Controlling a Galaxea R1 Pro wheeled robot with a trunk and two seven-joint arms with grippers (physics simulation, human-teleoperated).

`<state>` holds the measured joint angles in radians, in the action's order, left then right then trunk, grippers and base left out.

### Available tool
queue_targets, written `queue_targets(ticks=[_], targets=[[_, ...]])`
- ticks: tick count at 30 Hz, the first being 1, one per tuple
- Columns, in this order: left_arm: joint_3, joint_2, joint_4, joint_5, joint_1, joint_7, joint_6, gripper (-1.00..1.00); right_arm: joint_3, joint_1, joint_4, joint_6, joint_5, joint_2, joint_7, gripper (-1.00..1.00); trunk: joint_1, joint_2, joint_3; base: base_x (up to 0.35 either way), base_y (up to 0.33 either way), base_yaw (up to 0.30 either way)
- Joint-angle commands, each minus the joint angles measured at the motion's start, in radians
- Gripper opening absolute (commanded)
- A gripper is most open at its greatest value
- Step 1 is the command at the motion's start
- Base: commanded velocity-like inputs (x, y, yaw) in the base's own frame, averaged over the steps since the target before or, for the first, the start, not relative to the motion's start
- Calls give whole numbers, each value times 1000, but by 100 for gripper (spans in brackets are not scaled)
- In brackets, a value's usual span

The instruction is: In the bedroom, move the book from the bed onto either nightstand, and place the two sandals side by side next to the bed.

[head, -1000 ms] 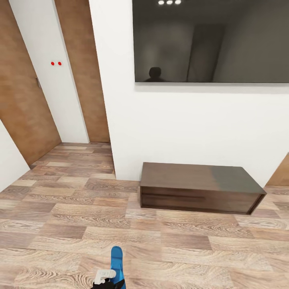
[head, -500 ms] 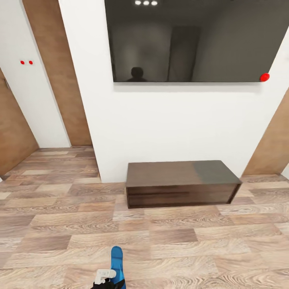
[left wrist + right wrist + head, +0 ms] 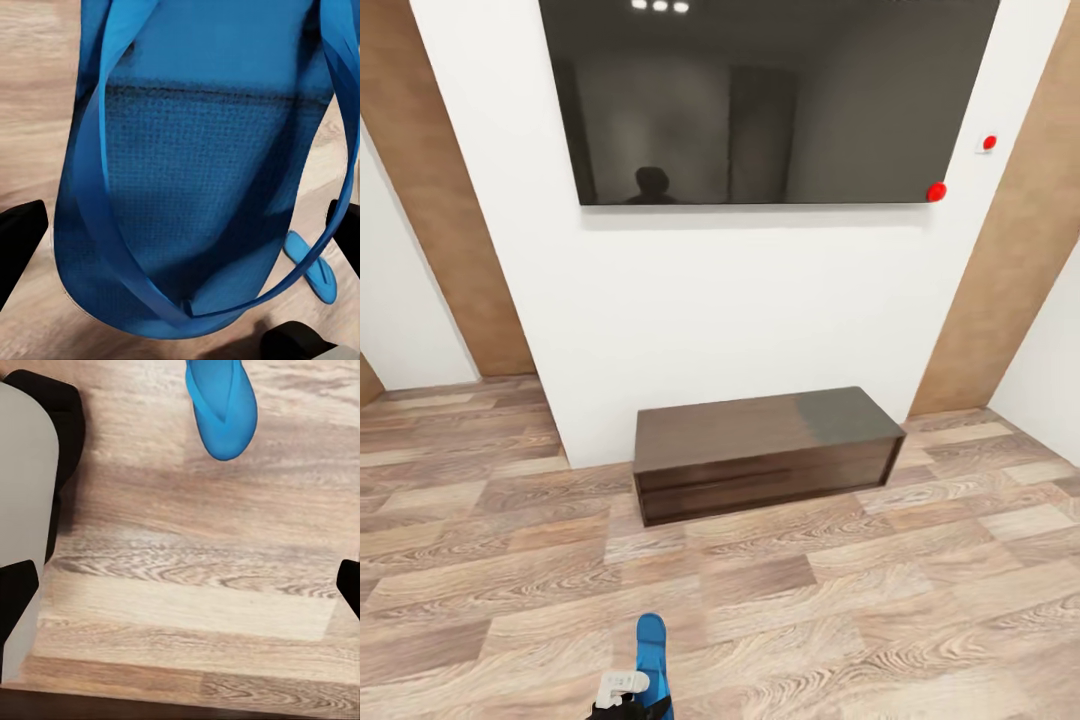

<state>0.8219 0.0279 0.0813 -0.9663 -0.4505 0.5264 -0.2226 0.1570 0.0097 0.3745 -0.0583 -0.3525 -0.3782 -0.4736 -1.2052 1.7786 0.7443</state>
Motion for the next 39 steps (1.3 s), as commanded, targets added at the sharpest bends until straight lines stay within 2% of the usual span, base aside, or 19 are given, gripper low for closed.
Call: queue_targets(ticks=[1, 39], targets=[[8, 0, 0, -6, 0, 2, -4, -100, 9, 1, 5, -6, -6, 1, -8, 100, 0, 0, 1, 0, 0, -292], [8, 1, 0, -6, 0, 4, -3, -100, 9, 1, 7, -5, -5, -1, -10, 100, 0, 0, 1, 0, 0, -292]])
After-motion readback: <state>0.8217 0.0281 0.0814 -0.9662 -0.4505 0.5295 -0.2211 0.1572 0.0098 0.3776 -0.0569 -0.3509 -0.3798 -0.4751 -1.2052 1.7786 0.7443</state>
